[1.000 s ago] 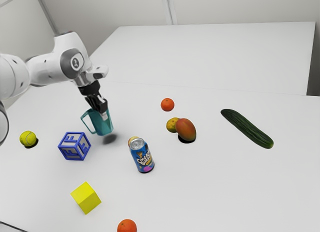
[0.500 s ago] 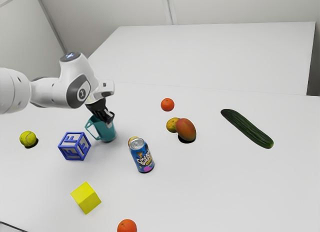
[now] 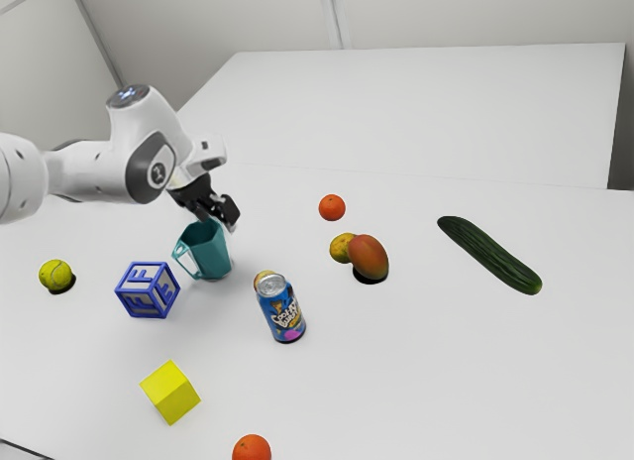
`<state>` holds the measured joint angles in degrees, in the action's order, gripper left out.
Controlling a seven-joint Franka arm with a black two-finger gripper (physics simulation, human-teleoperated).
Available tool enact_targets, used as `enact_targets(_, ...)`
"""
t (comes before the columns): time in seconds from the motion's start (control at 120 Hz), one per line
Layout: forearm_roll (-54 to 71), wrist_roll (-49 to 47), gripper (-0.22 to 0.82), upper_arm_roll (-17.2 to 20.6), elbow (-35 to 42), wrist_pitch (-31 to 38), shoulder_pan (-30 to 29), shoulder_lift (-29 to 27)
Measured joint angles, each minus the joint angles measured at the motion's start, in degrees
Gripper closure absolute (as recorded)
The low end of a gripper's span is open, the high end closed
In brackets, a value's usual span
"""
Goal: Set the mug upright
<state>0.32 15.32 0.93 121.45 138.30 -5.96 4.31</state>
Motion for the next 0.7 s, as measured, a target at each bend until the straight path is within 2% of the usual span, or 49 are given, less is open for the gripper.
enact_targets(0.133,-1.32,-0.76,0.08,0.52,-8.01,-7.12,0.69,-2.31)
enact_targets(0.375,-2.16,-1.8,0.03,0.59,-29.37,-28.15,1.22,-1.72)
enact_targets(0.517,-2.06,-2.13,0.01,1.15,-31.93,-35.67,0.81,-1.89)
enact_targets(0.7,-2.41,-2.41,0.01,1.22,-32.12,-40.04,0.98,-1.91)
